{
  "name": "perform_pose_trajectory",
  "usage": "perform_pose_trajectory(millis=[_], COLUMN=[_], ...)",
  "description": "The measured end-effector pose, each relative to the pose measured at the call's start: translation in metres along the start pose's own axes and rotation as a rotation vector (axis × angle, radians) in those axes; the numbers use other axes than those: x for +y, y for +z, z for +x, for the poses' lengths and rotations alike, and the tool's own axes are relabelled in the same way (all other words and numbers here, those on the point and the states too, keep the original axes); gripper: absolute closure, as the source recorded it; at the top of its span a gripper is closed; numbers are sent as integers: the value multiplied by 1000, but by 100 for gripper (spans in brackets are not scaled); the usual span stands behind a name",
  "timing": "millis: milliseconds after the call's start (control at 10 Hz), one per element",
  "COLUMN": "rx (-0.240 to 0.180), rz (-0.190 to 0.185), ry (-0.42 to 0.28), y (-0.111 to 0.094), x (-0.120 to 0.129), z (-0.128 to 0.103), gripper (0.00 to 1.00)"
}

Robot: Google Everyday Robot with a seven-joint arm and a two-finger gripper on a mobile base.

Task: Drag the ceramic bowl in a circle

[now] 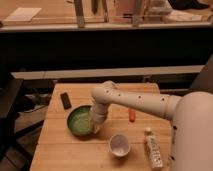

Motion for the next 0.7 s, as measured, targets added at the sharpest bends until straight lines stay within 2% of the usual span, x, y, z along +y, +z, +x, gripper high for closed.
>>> perform_pose_trajectory(millis=[700], rx=[12], rz=[-17], ry=[-3], y=[5], x=[-12], z=[-13], gripper=[99])
